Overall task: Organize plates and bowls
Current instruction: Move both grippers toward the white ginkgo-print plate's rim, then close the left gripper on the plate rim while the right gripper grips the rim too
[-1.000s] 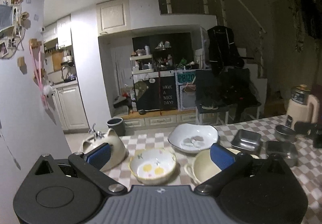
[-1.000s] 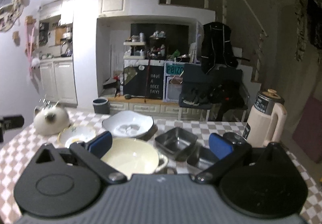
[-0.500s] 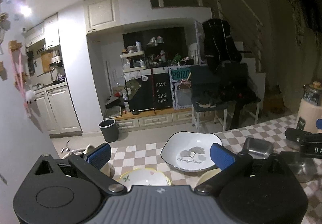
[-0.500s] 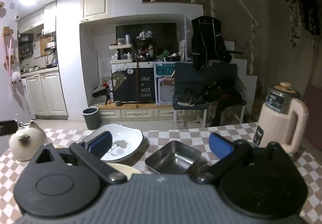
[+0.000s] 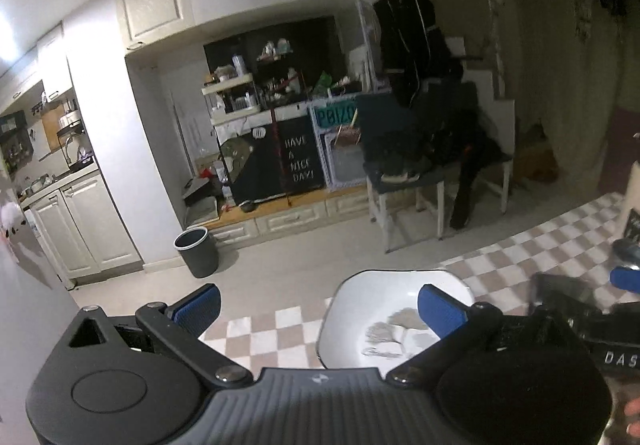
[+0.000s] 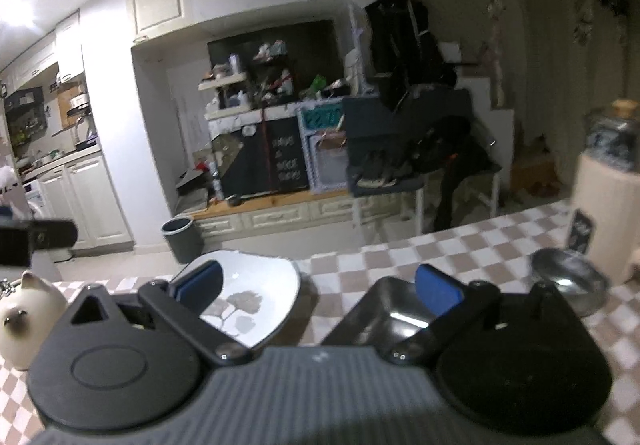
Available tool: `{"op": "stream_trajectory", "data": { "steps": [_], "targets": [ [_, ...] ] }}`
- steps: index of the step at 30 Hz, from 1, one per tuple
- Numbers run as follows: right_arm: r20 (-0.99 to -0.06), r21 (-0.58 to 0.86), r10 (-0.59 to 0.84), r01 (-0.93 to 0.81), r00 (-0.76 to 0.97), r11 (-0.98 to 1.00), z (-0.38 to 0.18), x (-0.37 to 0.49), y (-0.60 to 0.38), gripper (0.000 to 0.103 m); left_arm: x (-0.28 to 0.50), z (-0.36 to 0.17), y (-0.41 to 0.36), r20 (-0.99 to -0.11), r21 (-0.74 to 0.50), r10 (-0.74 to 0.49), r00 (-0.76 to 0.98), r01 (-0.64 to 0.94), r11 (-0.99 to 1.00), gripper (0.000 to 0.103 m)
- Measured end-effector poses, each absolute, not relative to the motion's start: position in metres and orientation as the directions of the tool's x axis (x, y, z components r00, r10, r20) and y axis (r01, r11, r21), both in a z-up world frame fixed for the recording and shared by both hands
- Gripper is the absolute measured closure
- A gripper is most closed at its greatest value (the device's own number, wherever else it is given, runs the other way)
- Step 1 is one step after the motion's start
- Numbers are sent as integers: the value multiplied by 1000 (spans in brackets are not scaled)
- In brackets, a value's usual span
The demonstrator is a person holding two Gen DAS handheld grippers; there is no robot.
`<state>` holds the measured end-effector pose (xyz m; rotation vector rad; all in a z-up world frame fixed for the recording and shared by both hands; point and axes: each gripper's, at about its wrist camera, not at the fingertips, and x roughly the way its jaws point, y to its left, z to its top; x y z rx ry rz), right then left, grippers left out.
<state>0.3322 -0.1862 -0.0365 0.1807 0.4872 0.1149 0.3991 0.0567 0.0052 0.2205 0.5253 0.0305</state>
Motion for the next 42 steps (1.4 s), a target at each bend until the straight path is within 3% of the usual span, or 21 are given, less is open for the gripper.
{"op": "stream_trajectory", "data": {
  "steps": [4, 10, 13, 19, 23, 28, 30, 34, 37, 42],
  "targets": [
    [-488, 380, 297, -106, 821, 919, -46, 362, -185, 0, 434, 1, 70, -548, 239, 119, 828, 18, 971, 0],
    [-471, 605, 443, -85, 763, 791, -58, 397, -191, 0, 488, -7, 89, -643, 195, 62, 763, 85, 977, 0],
    [-443, 707, 513, -66, 736, 704, -67, 410, -195, 2, 515, -19, 89, -686, 212, 104, 720, 61, 975, 0],
    [-517, 762, 554, 57, 653, 645, -89, 429, -201, 24, 548, -52, 83, -782, 115, 0, 623, 144, 983, 0],
    [-585, 742, 549, 121, 596, 659, -92, 430, -200, 43, 562, -79, 82, -840, 75, -16, 542, 145, 987, 25],
    [-638, 704, 512, 167, 575, 690, -90, 432, -198, 63, 576, -98, 91, -857, 67, 1, 515, 110, 992, 39],
    [-668, 673, 488, 175, 562, 719, -89, 431, -195, 79, 584, -101, 95, -862, 64, 1, 507, 107, 992, 43],
    [-701, 630, 457, 174, 548, 757, -86, 418, -191, 85, 589, -107, 101, -873, 60, -5, 488, 117, 991, 55],
    [-732, 560, 405, 144, 548, 816, -78, 414, -178, 84, 590, -111, 107, -879, 53, -17, 476, 134, 990, 85],
    [-745, 477, 339, 104, 575, 873, -70, 412, -165, 89, 580, -111, 118, -868, 40, -53, 493, 175, 984, 89]
  ]
}}
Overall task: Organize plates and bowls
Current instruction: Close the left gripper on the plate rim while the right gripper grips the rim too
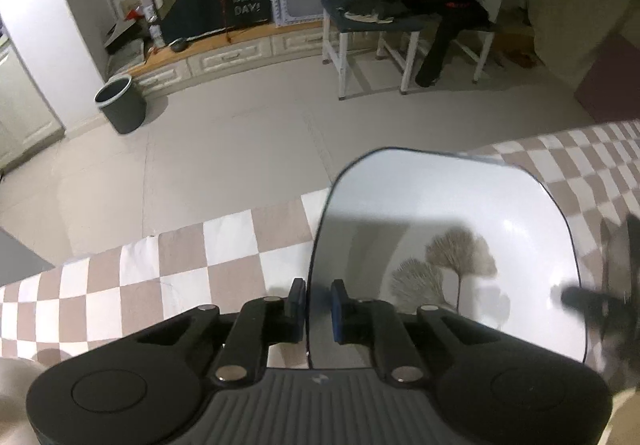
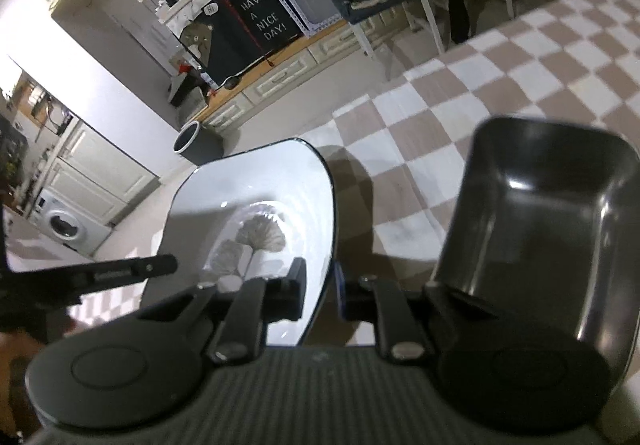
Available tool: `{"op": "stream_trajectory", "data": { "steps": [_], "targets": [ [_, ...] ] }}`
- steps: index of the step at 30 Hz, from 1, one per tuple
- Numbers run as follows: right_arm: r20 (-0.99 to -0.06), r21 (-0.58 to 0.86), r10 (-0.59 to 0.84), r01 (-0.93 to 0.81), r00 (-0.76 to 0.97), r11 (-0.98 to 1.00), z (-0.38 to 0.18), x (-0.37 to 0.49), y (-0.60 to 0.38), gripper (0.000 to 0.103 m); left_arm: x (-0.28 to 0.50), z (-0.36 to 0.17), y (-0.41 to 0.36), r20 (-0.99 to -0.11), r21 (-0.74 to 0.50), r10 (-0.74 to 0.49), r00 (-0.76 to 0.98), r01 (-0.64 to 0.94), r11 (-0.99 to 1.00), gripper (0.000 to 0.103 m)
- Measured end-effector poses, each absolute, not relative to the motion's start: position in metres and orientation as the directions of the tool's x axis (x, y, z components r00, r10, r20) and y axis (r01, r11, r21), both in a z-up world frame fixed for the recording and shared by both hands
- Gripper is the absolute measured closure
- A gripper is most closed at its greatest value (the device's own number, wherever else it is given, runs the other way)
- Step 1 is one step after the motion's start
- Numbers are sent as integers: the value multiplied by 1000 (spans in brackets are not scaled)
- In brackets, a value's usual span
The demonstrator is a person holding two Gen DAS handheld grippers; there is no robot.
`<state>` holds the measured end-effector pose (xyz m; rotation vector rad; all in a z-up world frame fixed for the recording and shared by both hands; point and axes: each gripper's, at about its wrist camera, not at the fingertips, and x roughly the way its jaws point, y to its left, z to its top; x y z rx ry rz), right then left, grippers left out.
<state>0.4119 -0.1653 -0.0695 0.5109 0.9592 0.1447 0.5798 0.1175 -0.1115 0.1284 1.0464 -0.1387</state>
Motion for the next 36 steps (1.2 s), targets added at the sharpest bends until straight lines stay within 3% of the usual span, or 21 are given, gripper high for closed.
{"op": "stream_trajectory", "data": {
  "steps": [2, 6, 19, 23, 36],
  "targets": [
    [-730, 472, 333, 88, 597, 877, -71, 415, -167, 95, 573, -112, 122, -863, 43, -60, 502, 190, 981, 89],
    [-705, 501, 365, 62, 608, 864, -74, 422, -174, 98, 561, -111, 134, -863, -3, -90, 497, 174, 985, 89],
    [-697, 502, 418, -20, 582, 864, -85, 442, -167, 95, 569, -125, 143, -840, -105, -127, 528, 71, 992, 84],
    [-694, 502, 421, -27, 585, 864, -82, 439, -168, 95, 560, -123, 137, -824, -66, -96, 559, 73, 995, 85],
    [-610, 504, 489, -170, 624, 847, -17, 408, -172, 95, 488, -59, 143, -754, -113, -83, 651, -4, 994, 86]
  ]
}}
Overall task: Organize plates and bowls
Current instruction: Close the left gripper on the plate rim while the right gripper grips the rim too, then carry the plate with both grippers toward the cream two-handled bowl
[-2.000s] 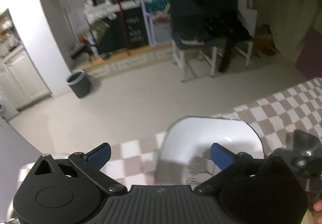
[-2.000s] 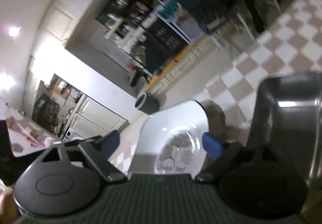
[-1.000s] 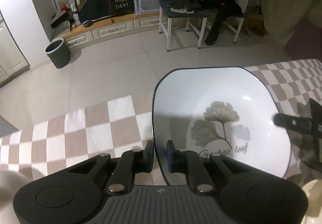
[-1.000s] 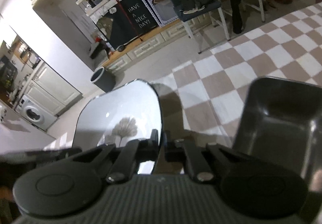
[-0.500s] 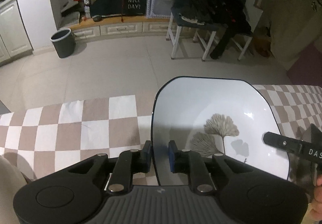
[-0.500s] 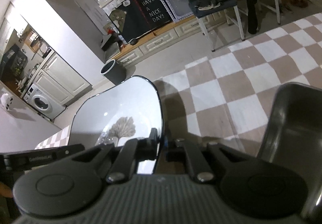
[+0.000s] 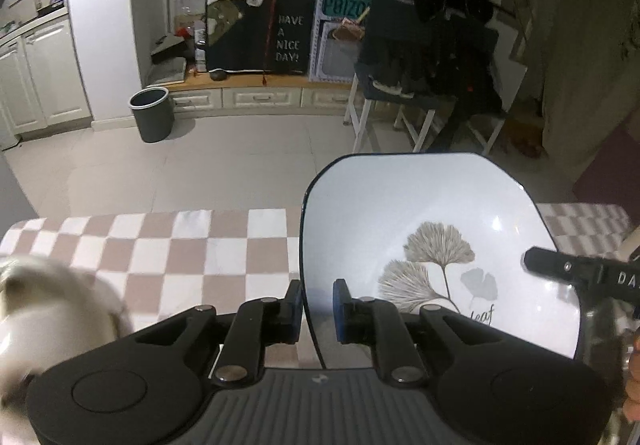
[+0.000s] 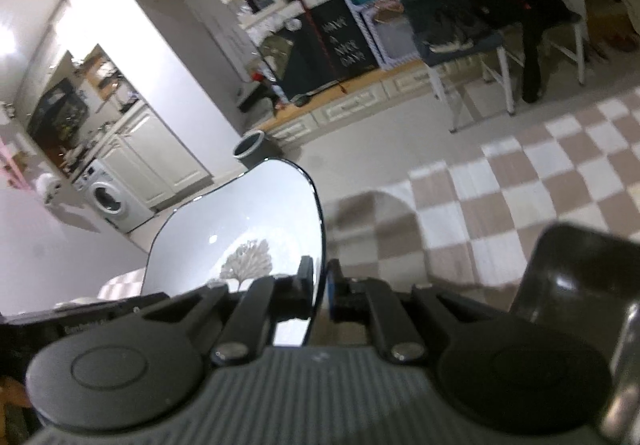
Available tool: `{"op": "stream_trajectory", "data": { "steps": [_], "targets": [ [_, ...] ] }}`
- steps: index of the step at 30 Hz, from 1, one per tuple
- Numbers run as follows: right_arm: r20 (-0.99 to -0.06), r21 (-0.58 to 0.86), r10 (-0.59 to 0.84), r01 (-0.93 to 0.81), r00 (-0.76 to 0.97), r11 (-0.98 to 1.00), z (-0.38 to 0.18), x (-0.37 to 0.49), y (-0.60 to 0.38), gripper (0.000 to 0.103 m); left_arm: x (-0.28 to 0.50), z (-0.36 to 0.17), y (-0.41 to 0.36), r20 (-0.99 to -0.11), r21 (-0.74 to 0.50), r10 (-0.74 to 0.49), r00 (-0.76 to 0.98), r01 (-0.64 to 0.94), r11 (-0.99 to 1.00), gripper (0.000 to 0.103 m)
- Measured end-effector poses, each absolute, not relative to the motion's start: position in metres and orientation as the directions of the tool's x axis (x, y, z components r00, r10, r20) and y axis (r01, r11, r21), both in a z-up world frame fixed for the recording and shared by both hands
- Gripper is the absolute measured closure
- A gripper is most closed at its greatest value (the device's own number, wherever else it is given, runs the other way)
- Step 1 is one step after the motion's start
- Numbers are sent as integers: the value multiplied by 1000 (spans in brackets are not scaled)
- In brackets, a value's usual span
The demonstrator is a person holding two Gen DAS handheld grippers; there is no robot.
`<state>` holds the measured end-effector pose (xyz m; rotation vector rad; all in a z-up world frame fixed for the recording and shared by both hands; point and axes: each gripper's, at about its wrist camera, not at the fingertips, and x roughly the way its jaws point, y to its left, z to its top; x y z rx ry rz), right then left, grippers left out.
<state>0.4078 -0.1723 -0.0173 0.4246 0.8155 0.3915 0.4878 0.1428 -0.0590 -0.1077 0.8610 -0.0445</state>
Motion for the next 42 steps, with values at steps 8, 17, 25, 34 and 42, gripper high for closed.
{"op": "stream_trajectory", "data": {
  "steps": [8, 17, 25, 34, 42],
  "targets": [
    [-572, 461, 535, -297, 621, 836, 39, 343, -184, 93, 402, -9, 136, -719, -139, -93, 689, -11, 990, 86],
    [-548, 448, 526, -302, 651, 841, 84, 267, -208, 93, 293, 43, 116, -662, -142, -122, 739, 36, 989, 86],
    [-550, 435, 510, -294, 662, 851, 94, 189, -223, 93, 205, 54, 100, -649, -132, -132, 750, 60, 989, 86],
    [-618, 452, 508, -257, 600, 854, 58, 131, -233, 91, 139, 33, 89, -627, -150, -153, 764, 74, 986, 86],
    [-650, 444, 497, -243, 575, 862, 39, 112, -239, 91, 107, 3, 81, -616, -177, -194, 763, 106, 978, 86]
  ]
}}
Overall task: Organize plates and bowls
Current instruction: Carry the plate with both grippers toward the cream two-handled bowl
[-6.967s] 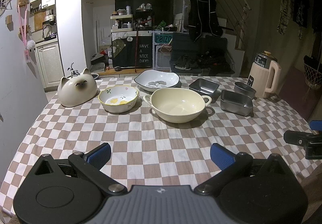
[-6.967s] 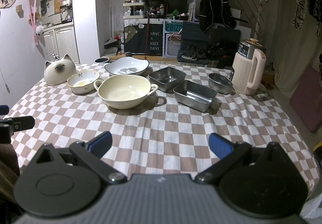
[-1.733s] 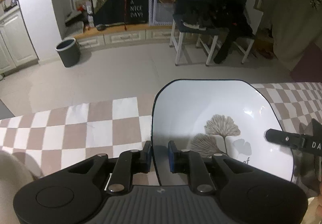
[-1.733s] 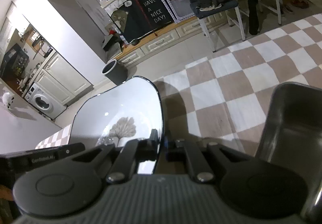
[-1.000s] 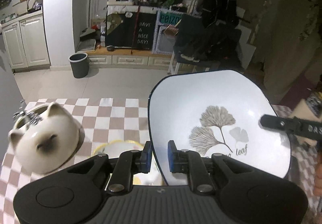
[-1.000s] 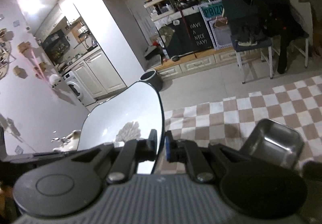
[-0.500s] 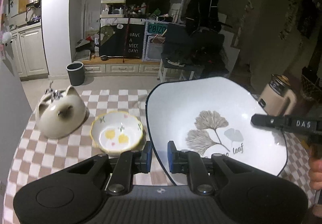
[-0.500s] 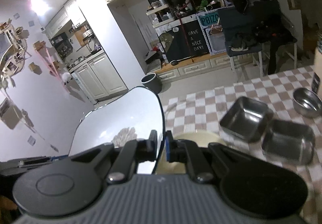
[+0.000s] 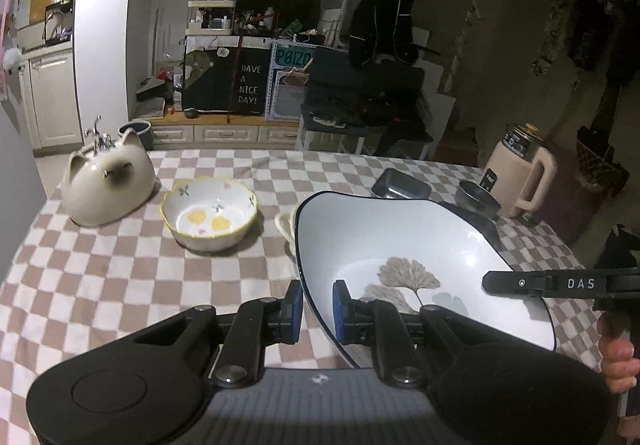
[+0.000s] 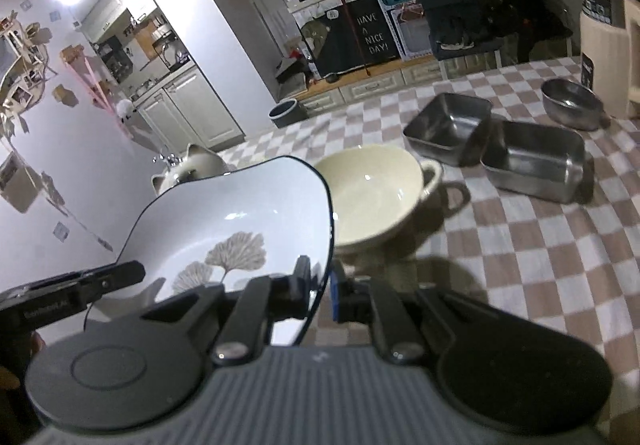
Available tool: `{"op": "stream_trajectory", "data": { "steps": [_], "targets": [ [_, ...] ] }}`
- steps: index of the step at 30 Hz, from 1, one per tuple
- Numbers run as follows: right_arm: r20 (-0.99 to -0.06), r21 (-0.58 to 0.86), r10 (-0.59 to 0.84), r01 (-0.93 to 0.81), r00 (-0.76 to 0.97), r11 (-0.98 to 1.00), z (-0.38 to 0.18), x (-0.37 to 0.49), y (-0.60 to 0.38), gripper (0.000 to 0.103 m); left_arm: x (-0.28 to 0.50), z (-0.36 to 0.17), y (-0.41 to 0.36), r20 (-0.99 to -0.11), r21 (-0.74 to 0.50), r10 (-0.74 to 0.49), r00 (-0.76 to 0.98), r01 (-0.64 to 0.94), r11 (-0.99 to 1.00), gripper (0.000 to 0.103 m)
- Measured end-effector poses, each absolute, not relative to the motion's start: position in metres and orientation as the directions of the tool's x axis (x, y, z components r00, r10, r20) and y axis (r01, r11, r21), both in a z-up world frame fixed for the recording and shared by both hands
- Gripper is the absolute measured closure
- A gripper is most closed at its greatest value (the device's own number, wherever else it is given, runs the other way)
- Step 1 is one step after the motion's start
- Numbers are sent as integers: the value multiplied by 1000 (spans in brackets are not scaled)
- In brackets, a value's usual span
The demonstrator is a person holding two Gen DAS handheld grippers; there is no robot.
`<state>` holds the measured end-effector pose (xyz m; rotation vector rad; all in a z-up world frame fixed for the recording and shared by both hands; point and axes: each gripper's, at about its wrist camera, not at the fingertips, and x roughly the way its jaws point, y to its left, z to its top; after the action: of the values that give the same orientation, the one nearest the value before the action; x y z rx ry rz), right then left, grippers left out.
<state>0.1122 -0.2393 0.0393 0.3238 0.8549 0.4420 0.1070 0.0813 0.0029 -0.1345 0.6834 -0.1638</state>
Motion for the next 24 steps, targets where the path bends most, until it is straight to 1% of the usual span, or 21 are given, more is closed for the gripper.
{"op": "stream_trajectory", "data": {
  "steps": [4, 15, 24],
  "targets": [
    [-677, 416, 476, -242, 561, 877, 35, 103, -238, 91, 102, -17, 79, -632, -195, -209, 746, 108, 975, 86],
    [-771, 330, 395, -217, 499, 919, 5, 98, -229, 91, 120, -66, 76, -755, -222, -224, 616, 82, 972, 86],
    [-825, 286, 359, -226, 436, 931, -19, 105, -213, 89, 135, -84, 78, -789, -147, -147, 596, 49, 988, 86]
  ]
}}
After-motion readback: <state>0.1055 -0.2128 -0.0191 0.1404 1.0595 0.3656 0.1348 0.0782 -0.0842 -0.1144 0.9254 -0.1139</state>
